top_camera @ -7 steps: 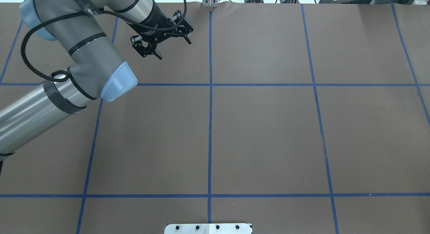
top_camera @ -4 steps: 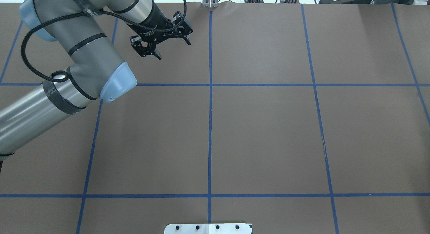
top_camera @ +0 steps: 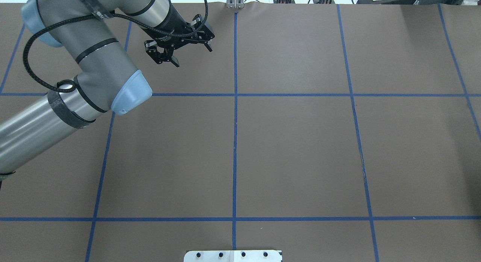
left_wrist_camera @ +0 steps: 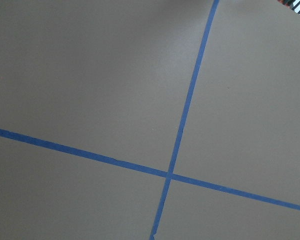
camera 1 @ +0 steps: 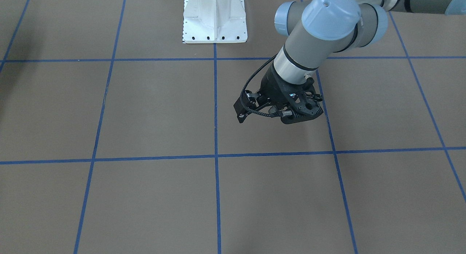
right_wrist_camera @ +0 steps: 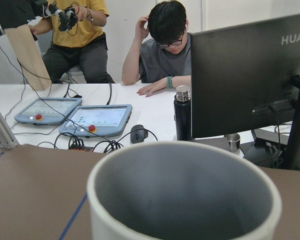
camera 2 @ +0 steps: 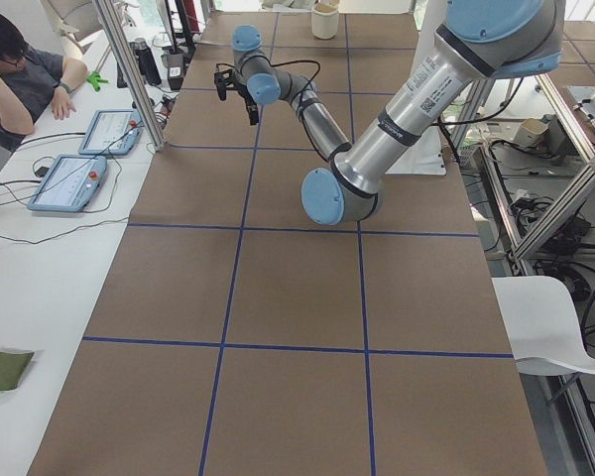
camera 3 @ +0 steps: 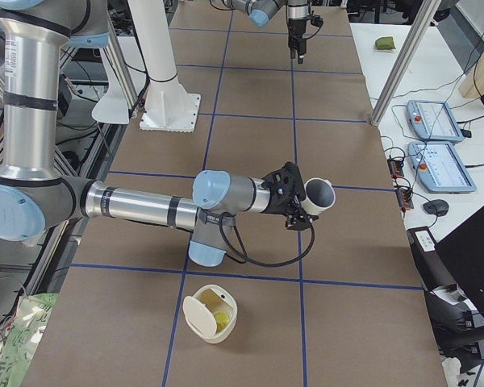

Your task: Left arm hands cup to right arm to dump lemon

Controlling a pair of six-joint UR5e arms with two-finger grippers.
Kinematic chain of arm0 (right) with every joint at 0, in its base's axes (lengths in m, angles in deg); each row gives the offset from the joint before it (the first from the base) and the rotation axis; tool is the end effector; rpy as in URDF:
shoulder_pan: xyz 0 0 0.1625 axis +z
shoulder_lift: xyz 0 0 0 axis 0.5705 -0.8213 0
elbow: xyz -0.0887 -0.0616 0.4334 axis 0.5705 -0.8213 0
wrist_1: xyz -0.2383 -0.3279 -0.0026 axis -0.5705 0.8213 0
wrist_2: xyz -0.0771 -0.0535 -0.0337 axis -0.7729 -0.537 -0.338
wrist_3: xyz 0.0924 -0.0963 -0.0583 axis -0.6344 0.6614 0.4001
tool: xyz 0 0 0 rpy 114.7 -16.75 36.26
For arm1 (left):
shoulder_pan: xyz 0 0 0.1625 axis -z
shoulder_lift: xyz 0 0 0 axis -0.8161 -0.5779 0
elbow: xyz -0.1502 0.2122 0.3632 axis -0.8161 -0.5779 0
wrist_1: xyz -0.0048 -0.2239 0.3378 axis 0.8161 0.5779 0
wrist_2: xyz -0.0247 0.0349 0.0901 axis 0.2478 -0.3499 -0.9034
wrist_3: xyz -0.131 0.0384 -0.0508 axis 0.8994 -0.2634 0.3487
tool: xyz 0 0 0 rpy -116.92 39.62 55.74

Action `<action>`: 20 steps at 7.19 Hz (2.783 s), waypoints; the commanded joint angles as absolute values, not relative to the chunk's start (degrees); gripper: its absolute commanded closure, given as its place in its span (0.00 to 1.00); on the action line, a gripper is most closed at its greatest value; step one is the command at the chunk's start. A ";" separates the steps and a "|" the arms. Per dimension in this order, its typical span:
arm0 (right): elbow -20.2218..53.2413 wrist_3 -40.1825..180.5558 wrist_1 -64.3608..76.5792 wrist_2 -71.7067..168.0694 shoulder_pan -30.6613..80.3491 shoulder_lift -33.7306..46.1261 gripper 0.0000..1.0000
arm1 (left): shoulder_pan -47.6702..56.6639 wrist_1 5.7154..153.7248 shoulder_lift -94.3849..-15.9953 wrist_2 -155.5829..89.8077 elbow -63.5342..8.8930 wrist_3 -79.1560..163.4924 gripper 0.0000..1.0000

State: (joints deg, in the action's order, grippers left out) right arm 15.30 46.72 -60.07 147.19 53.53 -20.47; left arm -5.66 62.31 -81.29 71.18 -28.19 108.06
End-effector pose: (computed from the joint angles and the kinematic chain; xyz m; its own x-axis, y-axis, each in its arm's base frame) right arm 0.0420 -0.4780 0.5747 0.6429 -0.2410 0.7271 -0.5288 0.5470 0.6489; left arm 0.4433 -0.5844 0.1746 0.4062 -0.2658 -0.8743 0.2330 0.9553 -0.1822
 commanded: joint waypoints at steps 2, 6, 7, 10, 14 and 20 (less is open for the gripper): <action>18.59 67.48 -45.65 126.12 41.10 -14.63 0.81 | -5.66 62.41 -81.56 71.17 -28.28 108.12 0.00; 22.04 72.72 -28.14 99.74 20.89 -1.65 0.82 | -5.57 62.41 -81.74 71.26 -28.28 108.03 0.00; 22.13 71.41 -23.23 94.56 16.41 3.62 0.82 | -5.57 62.58 -82.00 71.44 -28.28 108.12 0.00; 21.95 65.86 -14.40 81.02 4.27 13.59 0.82 | -5.22 66.95 -82.18 71.53 -28.37 109.08 0.00; 23.36 63.31 -14.30 70.37 -5.05 16.14 0.81 | 1.00 68.47 -82.44 79.48 -28.64 110.32 0.00; 22.39 58.83 -1.66 63.57 -11.32 25.90 0.82 | 0.76 86.49 -77.52 80.93 -29.51 127.98 0.00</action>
State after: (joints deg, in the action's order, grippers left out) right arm 22.64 59.04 -3.82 63.71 -11.20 24.47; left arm 0.93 85.79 -78.16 80.91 -29.27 127.49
